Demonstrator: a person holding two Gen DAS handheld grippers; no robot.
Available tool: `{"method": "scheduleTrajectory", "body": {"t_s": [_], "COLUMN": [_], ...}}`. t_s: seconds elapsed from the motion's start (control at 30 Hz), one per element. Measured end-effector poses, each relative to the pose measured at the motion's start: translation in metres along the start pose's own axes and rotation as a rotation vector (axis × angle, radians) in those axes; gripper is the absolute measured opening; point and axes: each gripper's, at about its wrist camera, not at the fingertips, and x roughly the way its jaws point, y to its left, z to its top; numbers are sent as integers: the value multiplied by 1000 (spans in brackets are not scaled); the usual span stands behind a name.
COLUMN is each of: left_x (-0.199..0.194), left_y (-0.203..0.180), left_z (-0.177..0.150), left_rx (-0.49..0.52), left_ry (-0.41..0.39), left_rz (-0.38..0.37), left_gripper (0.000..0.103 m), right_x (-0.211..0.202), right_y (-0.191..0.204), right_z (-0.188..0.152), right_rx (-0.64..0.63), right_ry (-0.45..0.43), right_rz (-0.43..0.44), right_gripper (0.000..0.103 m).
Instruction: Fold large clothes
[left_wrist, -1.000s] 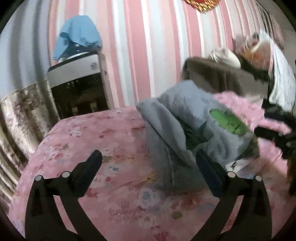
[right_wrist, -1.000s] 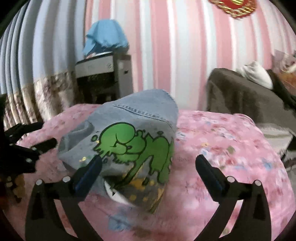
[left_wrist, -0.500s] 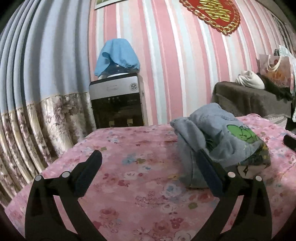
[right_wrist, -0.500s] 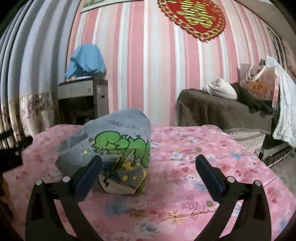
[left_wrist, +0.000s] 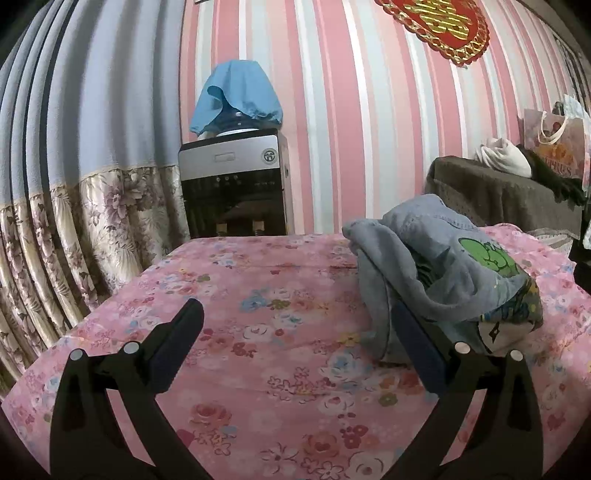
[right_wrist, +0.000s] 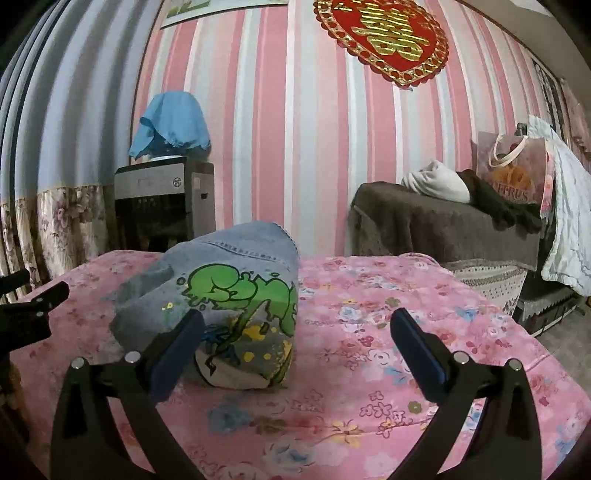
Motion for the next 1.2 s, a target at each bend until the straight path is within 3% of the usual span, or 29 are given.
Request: {"method": "scheduleTrajectory", "body": {"t_s": [1.2], "left_x": [3], "left_y": [-2], "left_z": [-1], "left_rx": [-4], "left_ry": [22], "left_rz": [-58], "left_gripper": [100], "right_x": [1], "right_y": [-2], "right_z": [-3], "right_rx": [-1], "right_ry": [5], "right_rz": [-7], "right_gripper": [101]}}
